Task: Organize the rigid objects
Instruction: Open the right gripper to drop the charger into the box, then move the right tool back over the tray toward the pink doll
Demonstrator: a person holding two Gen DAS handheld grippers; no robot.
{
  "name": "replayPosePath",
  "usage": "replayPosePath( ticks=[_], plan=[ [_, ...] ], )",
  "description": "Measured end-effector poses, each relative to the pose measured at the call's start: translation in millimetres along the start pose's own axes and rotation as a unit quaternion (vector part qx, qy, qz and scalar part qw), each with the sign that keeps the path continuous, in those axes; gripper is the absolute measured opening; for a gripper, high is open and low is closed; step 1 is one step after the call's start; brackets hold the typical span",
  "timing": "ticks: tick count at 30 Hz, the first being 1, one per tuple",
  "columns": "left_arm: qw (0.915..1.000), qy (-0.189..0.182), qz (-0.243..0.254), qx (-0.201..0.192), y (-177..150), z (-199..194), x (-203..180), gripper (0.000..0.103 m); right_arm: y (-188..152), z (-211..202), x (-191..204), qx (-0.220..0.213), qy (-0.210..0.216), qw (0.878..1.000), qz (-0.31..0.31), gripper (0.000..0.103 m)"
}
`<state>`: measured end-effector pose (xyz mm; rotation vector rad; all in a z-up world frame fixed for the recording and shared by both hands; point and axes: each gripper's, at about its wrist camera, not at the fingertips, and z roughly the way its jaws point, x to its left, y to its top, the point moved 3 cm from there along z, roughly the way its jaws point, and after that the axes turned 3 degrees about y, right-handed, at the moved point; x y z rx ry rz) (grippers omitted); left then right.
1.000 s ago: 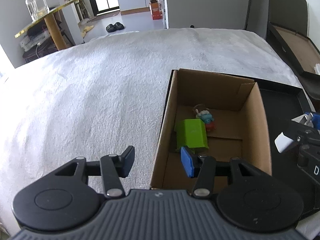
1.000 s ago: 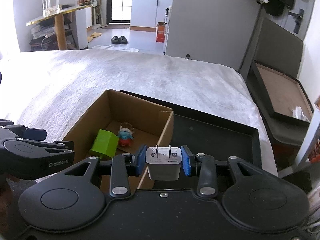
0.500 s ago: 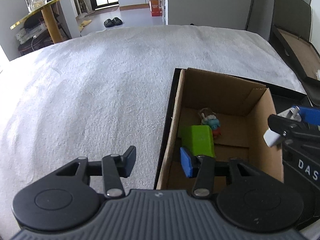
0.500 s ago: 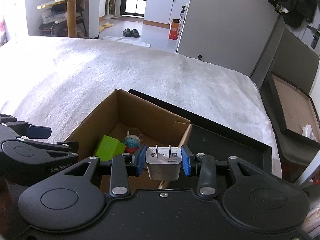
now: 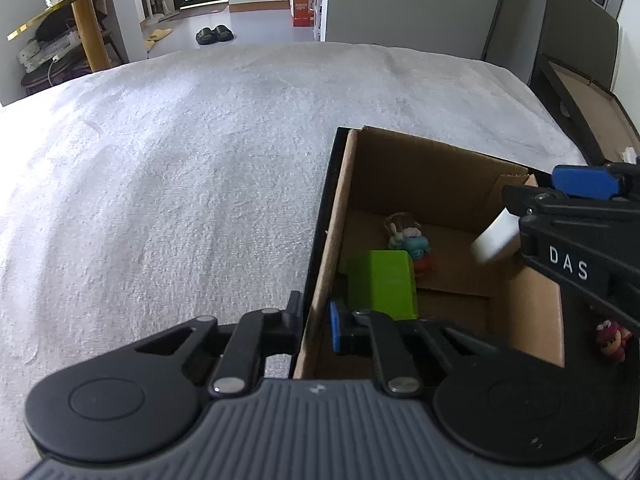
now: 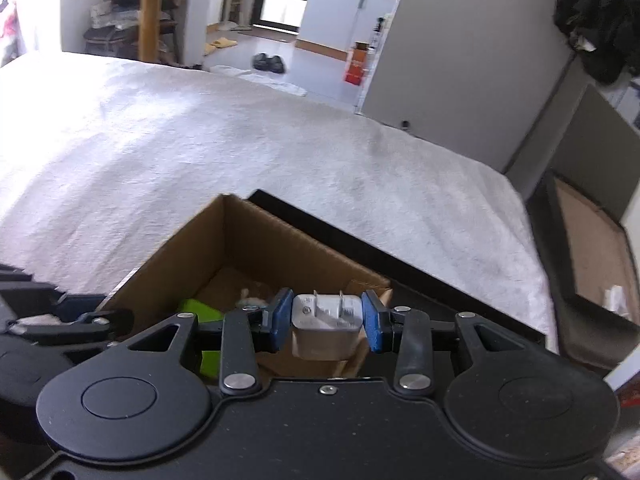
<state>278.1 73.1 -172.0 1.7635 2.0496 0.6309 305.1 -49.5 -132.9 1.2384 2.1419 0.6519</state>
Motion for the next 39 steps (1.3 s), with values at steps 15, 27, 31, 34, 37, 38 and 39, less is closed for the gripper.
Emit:
replayPosePath(
  ticks=[15, 27, 31, 34, 37, 38, 39],
  plan=[
    [0.9995, 0.011, 0.03, -0.004, 5, -20, -14, 0.039, -20, -31, -19, -0.002, -0.004, 0.999, 0.037, 0.059],
    [0.9988, 0.006, 0.044, -0.022, 0, -63, -34, 0.058, -37, -74, -45, -0.023, -0.009, 0.996, 0.09, 0.088],
    [0.9983, 0.007, 0.049, -0.029, -4, -76, -40, 0.062, -44, -86, -50, -0.027, -0.007, 0.994, 0.103, 0.09],
    [0.9981, 0.008, 0.052, -0.033, -7, -85, -43, 0.064, -50, -95, -54, -0.031, -0.006, 0.993, 0.114, 0.094],
    [0.9979, 0.006, 0.053, -0.036, -11, -95, -46, 0.066, -55, -104, -57, -0.034, -0.001, 0.992, 0.124, 0.097],
    [0.9979, 0.005, 0.054, -0.036, -11, -98, -47, 0.068, -57, -107, -58, -0.035, 0.001, 0.991, 0.126, 0.098],
    [0.998, 0.002, 0.054, -0.034, -12, -100, -48, 0.071, -58, -109, -59, -0.036, 0.002, 0.991, 0.129, 0.099]
  ],
)
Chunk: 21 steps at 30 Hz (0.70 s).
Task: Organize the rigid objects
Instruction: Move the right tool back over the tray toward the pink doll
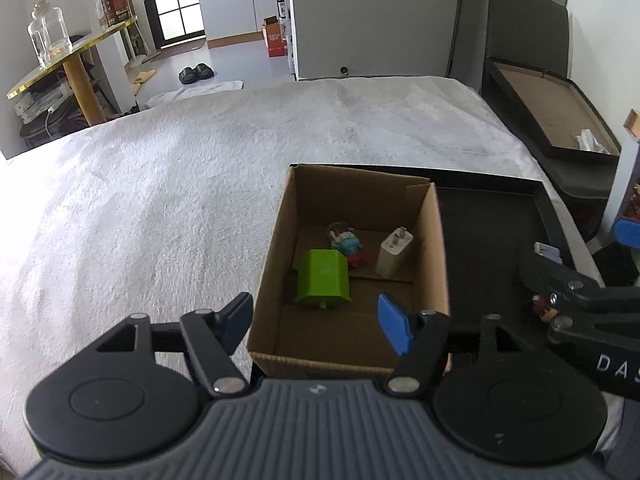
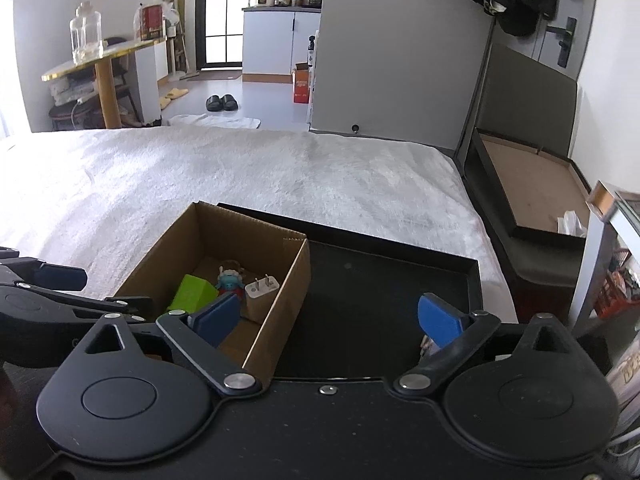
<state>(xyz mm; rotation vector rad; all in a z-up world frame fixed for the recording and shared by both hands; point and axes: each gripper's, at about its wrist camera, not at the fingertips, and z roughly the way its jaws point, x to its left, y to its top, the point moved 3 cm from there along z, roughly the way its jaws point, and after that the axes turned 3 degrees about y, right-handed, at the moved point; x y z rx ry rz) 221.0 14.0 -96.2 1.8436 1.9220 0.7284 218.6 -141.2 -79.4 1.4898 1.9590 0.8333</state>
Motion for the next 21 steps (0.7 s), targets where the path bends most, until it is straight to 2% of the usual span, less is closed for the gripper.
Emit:
replayPosePath(
  ticks=[6, 21],
  plan=[
    [1.0, 0.001, 0.005, -0.004, -5, -16, -6, 0.077, -8, -13, -8, -0.004, 0.007, 1.0, 0.02, 0.103],
    [0.9992, 0.016, 0.027, -0.023, -6, -41, -24, 0.079, -35, -33, -42, -0.001, 0.009, 0.997, 0.073, 0.103]
  ],
)
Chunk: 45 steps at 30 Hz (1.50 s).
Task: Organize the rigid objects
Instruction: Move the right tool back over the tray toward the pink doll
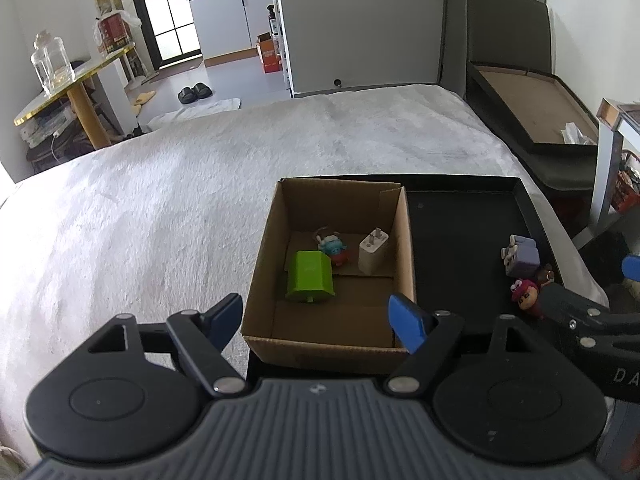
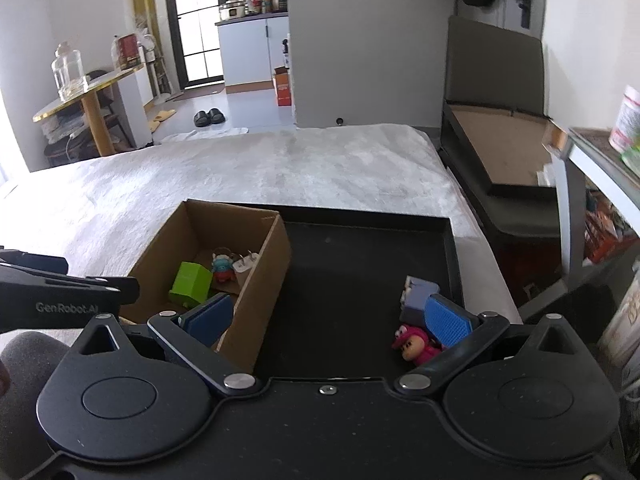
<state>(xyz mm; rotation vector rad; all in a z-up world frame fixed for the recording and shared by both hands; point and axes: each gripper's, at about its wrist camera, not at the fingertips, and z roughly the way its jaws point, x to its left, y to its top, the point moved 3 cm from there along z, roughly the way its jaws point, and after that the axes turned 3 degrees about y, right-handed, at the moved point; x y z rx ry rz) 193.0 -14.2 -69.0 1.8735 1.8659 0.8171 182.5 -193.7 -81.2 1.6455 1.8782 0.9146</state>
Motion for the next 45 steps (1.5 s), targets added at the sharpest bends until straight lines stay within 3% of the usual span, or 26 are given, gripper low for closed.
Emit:
replayPosePath(
  ticks=[29, 45],
  plan=[
    [0.997, 0.025, 0.072, 0.009, 6, 16, -66, 0.079, -32, 12, -74, -0.003, -0.002, 0.997, 0.071, 0.103],
    [0.9943, 0.053, 0.09, 0.023, 5, 53, -84, 0.079, -48, 50, -98, 0.014, 0.008, 0.994, 0.11, 0.091]
  ],
)
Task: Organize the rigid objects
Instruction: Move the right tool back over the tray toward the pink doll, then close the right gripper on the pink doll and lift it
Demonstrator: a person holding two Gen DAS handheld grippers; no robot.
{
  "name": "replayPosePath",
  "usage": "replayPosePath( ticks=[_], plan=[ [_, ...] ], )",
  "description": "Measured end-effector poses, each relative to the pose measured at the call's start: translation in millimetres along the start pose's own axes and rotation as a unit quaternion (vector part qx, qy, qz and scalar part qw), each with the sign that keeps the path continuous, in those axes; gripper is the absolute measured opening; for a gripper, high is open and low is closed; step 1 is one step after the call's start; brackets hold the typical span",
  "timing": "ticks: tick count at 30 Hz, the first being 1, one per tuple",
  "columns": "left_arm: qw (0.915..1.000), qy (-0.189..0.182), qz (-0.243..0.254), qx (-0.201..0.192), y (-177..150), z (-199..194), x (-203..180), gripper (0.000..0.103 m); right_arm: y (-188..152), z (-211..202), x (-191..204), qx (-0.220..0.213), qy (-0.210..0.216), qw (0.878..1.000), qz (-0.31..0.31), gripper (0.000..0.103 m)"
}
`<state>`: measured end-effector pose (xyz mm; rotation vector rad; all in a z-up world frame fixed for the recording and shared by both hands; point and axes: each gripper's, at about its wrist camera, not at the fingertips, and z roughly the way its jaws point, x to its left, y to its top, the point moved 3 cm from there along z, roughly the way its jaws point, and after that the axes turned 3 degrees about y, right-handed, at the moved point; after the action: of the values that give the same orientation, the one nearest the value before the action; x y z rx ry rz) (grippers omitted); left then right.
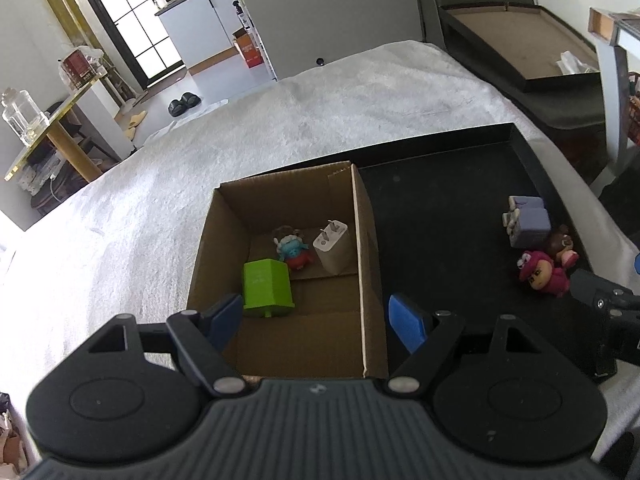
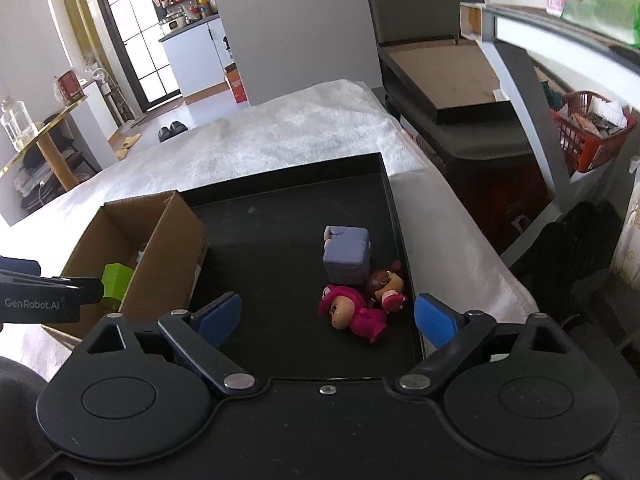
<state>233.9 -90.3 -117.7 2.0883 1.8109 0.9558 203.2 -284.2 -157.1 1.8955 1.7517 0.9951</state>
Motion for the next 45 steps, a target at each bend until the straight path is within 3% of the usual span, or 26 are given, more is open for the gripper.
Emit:
replayPosePath(
  ticks=[13, 37, 38, 42, 45],
  plan=[
    [0.9996, 0.022, 0.018, 0.008, 6, 30, -19, 0.079, -11, 34, -15, 0.018, 0.014, 1.0, 0.016, 0.084],
    [0.9977, 0.032, 0.051, 0.031, 7, 74, -46, 0.078, -22, 90, -28, 0.045, -0.023, 0.998, 0.035, 0.082],
    [0.9976, 0.033, 0.052, 0.032, 8, 75, -46, 0.078, -22, 90, -26, 0.045, -0.026, 0.998, 0.029, 0.079],
    [0.9975, 0.036, 0.053, 0.03, 7, 77, -47, 0.076, -26, 93, -29, 0.061, -0.015, 0.997, 0.041, 0.052],
    [0.9973, 0.041, 0.055, 0.026, 5, 78, -47, 0.072, -28, 88, -29, 0.059, -0.019, 0.997, 0.036, 0.052]
  ],
)
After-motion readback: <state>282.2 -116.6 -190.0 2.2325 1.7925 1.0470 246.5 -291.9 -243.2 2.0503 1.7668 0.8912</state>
